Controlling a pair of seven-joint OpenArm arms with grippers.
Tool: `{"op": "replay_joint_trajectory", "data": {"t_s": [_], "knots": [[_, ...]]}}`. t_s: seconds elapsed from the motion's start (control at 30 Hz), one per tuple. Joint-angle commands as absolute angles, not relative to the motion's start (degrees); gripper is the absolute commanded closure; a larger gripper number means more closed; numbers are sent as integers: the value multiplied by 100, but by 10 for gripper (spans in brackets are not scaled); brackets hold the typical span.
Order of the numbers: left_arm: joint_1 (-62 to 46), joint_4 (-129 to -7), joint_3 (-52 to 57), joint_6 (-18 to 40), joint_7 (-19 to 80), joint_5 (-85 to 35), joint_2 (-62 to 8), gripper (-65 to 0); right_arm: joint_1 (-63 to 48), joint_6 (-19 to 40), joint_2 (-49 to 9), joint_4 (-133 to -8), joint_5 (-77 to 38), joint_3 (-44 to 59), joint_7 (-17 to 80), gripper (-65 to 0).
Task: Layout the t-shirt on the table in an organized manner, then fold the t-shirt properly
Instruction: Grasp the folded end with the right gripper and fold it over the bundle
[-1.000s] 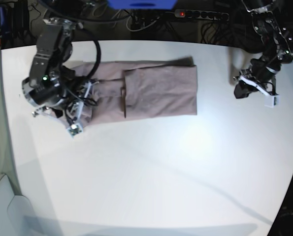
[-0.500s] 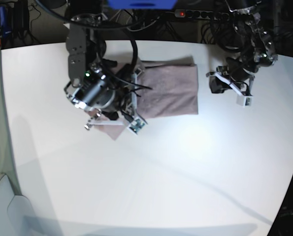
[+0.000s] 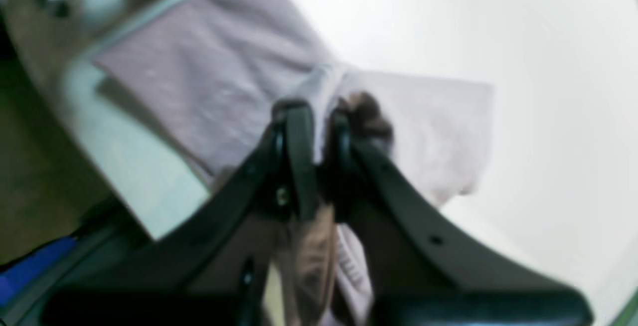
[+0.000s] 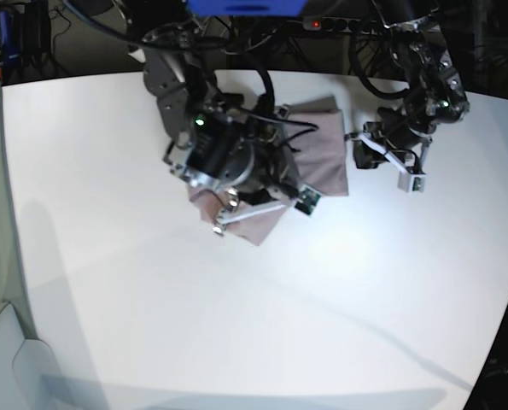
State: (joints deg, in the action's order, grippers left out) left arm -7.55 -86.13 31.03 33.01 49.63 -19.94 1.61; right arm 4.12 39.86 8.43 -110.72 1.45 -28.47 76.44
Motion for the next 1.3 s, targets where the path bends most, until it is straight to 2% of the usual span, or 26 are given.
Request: {"op": "replay_joint_trajectory", "data": {"t_s": [0.0, 0.3, 0.57, 0.63, 0.8, 0.87, 1.03, 1.27], "knots": [[-690, -8699, 3108, 3336, 4875, -2097, 127, -43, 497, 4000, 900, -11046, 92, -2905, 7424, 0], [-699, -8699, 3108, 3336, 4875, -2105, 127, -43, 593, 4000, 900, -10220, 84, -3574, 6765, 0], [-743, -8708, 3116, 3336, 4875, -2105, 110, -43, 699, 4000, 900, -9648, 84, -3653, 6475, -4], [-743, -8708, 3134, 3336, 4875, -2105, 101, -43, 743, 4000, 900, -9578, 84, -3653, 6484, -56], [-716, -8743, 3160, 3336, 5033, -2105, 75, -43, 734, 4000, 900, -9895, 84, -3662, 6659, -257], [-699, -8752, 3169, 3336, 5165, -2141, -40, -43, 699, 4000, 900, -10237, 84, -3662, 6721, -300], [-699, -8778, 3222, 3336, 5235, -2158, -136, -43, 558, 4000, 900, -11134, 84, -3635, 6800, -314], [-796, -9147, 4338, 3415, 5411, -2167, -286, -44, 532, 4000, 892, -11081, 101, -3020, 6791, -314]]}}
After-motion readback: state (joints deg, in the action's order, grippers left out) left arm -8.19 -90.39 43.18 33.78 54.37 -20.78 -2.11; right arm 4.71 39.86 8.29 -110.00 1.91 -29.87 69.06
